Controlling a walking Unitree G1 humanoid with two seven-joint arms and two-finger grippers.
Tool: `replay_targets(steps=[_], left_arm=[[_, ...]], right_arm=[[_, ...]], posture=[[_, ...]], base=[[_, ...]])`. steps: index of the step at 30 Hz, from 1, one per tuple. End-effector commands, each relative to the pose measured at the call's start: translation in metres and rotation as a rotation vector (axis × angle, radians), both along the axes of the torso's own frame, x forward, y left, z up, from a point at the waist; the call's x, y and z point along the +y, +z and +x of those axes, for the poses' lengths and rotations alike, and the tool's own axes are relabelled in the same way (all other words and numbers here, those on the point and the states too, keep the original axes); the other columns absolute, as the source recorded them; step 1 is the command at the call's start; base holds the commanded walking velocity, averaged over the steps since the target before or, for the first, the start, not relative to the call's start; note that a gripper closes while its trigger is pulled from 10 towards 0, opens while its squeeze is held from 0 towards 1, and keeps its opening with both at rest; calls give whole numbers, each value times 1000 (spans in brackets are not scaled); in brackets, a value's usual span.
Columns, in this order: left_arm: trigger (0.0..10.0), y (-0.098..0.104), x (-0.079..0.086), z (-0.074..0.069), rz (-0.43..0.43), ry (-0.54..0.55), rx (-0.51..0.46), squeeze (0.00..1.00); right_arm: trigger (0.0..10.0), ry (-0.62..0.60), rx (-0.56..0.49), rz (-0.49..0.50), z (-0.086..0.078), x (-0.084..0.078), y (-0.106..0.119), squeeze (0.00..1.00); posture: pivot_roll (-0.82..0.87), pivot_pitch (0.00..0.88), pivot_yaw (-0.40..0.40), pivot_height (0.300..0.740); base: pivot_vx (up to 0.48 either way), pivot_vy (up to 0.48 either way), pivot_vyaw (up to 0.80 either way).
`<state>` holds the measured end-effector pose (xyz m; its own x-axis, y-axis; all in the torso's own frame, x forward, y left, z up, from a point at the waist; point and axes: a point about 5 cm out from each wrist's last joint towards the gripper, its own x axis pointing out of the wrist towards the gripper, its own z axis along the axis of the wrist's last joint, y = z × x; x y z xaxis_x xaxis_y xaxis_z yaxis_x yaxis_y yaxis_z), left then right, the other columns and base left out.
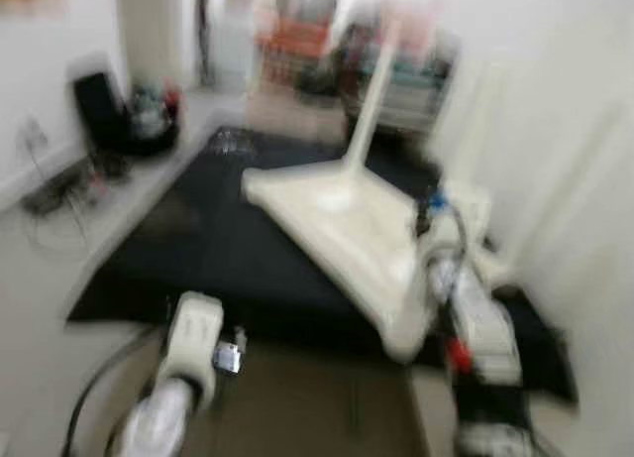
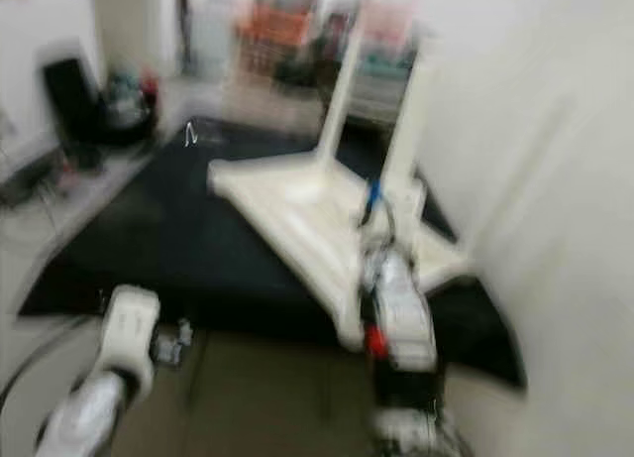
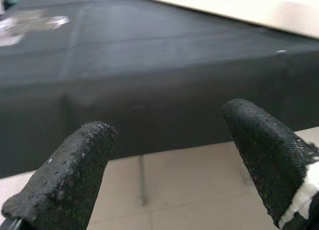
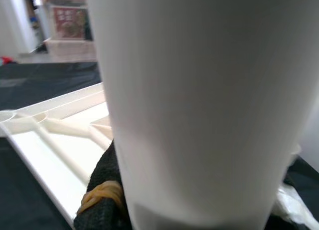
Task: Building children table
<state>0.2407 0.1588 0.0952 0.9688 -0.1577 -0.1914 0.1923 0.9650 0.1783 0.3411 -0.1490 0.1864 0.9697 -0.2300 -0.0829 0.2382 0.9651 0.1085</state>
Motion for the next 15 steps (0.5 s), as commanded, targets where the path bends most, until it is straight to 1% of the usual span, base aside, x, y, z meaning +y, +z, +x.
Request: replay_targets(steps=[1, 5, 7, 15], left_arm=[[10000, -2, -7, -1, -12, -26, 8, 0], [10000, -3, -7, -1, -14, -26, 13, 0], [10000, -4, -5, -1, -13, -21, 15, 0], [10000, -3, -5, 0, -11, -27, 9, 0]], right_arm=[[10000, 38, 287, 55, -12, 9, -63, 0], [10000, 15, 276, 57, -11, 6, -62, 0], [10000, -24, 270, 76, -11, 1, -63, 0], [10000, -15, 258, 82, -10, 2, -62, 0]], posture=[[148, 0, -185, 740], [148, 0, -179, 740], [148, 0, -179, 740], [146, 0, -174, 740]], base=[[0, 0, 0], [0, 0, 0], [0, 0, 0], [0, 0, 0]])
